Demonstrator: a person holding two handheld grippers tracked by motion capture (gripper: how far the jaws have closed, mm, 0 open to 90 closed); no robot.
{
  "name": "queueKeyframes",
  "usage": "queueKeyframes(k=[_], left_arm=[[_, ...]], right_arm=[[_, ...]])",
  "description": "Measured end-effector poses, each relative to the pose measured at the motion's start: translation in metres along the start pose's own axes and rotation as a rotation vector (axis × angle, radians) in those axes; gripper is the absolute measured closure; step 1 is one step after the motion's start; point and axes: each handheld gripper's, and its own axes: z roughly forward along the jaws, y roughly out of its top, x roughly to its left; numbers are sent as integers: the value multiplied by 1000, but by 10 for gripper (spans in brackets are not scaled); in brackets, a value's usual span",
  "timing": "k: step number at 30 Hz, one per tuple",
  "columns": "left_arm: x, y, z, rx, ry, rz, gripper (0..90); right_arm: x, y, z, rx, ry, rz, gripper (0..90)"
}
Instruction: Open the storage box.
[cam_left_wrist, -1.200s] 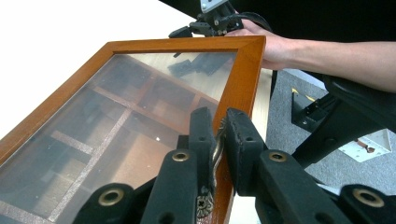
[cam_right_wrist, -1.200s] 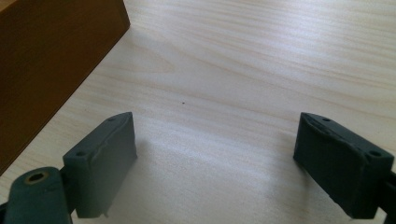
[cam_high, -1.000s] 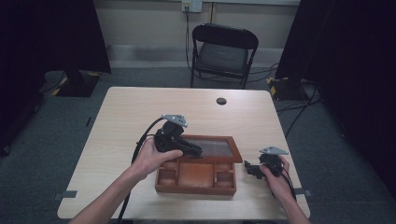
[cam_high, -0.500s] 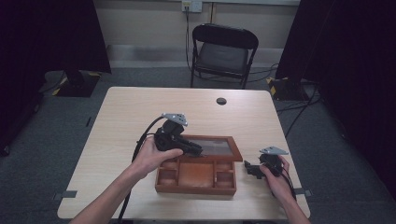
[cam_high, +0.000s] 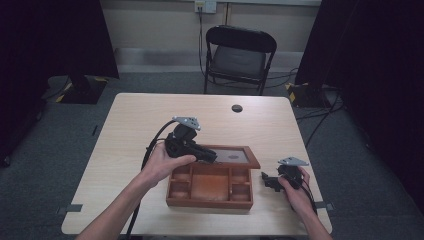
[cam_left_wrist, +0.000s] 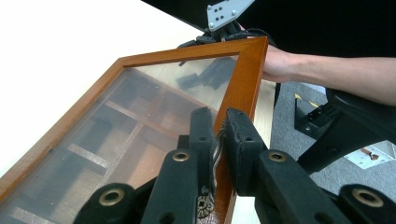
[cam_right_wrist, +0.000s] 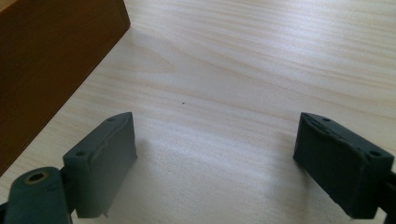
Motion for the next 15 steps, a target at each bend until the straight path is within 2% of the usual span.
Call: queueKeyframes(k=[5,15], left_arm=[[1,3,-1,-10,6,-6,817],[1,6,-3,-10,21,13,818]], right_arm=[[0,0,0,0,0,0,121],[0,0,0,0,0,0,121]])
